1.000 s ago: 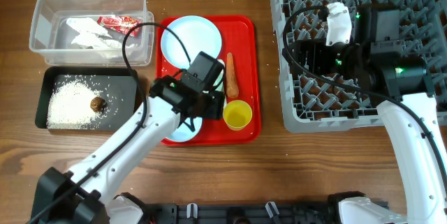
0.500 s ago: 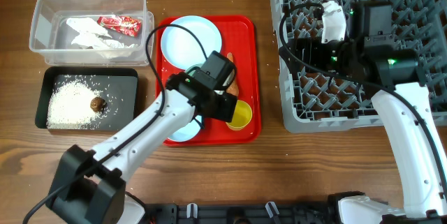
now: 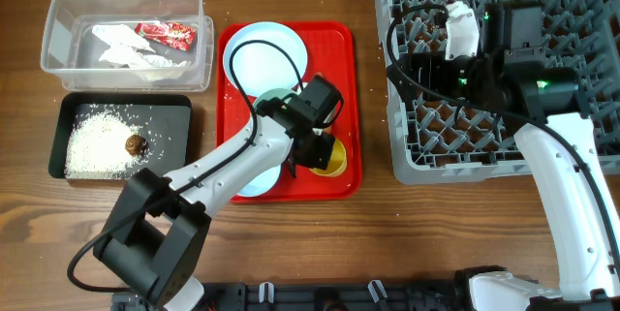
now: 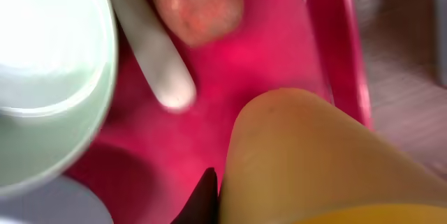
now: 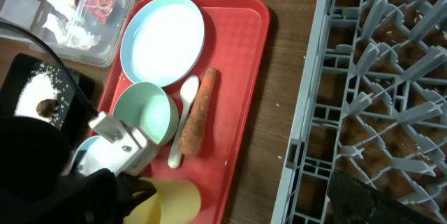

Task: Sort waste into correct bins and load items into the dishwasher rack
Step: 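Lift the yellow cup with the left gripper and pass toward right gripper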

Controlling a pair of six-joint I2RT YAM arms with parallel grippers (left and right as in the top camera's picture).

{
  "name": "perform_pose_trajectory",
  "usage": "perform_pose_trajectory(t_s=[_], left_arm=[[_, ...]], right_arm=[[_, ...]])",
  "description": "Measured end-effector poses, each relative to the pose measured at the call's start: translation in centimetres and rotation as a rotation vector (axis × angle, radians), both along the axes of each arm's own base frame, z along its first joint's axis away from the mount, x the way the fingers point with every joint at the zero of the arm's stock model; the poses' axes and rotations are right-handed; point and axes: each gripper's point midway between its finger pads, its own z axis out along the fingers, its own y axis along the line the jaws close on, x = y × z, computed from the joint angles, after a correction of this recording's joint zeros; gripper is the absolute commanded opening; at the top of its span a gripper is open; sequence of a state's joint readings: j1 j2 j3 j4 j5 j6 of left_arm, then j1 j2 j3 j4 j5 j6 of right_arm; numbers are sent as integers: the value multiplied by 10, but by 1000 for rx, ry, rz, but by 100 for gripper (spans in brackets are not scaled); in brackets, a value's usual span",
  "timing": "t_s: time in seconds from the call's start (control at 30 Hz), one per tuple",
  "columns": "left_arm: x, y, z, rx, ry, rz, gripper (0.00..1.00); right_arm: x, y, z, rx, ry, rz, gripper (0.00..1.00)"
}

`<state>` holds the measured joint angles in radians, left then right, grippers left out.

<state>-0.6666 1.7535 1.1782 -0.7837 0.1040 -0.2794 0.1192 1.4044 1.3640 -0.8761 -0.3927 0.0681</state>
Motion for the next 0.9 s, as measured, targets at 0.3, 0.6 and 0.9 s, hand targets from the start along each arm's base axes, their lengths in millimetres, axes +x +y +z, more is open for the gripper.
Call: perform_pose_trajectory(t_s=[0.3, 0.6, 0.9], left_arm=[[59, 30, 155, -539, -65, 183, 4], [74, 67, 263, -1162, -143, -36, 4], [52, 49, 281, -1264, -85, -167, 4]], right_arm=[[5, 30, 28, 166, -88, 120, 100], [-5, 96, 111, 454, -374, 483, 100], [-32, 159, 121, 563, -387, 698, 100]])
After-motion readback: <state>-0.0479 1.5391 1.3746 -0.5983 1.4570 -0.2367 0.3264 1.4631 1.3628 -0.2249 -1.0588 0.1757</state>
